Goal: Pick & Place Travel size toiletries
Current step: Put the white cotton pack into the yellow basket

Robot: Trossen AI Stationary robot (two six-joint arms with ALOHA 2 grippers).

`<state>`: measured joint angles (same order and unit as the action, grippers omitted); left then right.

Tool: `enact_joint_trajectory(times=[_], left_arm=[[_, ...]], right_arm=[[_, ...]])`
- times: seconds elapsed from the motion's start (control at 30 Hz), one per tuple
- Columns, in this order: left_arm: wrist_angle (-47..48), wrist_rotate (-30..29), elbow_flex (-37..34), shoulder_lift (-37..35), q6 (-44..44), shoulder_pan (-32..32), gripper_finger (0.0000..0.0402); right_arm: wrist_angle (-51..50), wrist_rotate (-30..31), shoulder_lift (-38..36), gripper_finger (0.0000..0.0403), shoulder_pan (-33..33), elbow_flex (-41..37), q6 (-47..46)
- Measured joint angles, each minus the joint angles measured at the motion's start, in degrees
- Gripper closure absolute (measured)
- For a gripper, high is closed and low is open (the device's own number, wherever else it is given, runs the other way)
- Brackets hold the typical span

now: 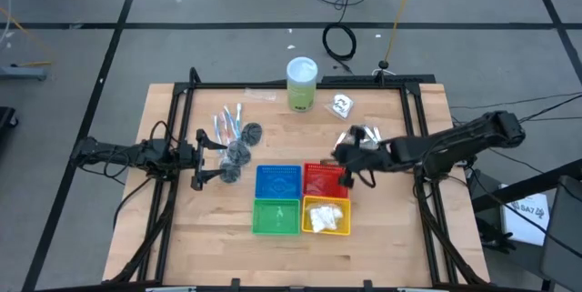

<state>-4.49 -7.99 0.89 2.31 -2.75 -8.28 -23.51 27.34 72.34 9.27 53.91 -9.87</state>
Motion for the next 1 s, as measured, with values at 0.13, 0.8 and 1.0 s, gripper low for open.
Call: enact_joint_trajectory(times=[0.13, 0.8, 1.0], left_arm=[[-0.01, -0.02, 0.0, 0.0, 0.0, 0.0, 0.0055], [-0.01, 0.0, -0.02, 0.0, 0.0, 0.0, 0.0055], [-0.05, -0.02, -0.02, -0.02, 0.0, 0.0, 0.0055]], right_arm=[[-0.42, 3.42, -1.01, 0.036, -5.55, 0.02, 3.19], [12.55, -20.26, 18.35, 0.0108, -49.09, -0.04, 6.04], [15.31, -25.16, 23.16, 0.0097, -52.23, -0.02, 4.69]])
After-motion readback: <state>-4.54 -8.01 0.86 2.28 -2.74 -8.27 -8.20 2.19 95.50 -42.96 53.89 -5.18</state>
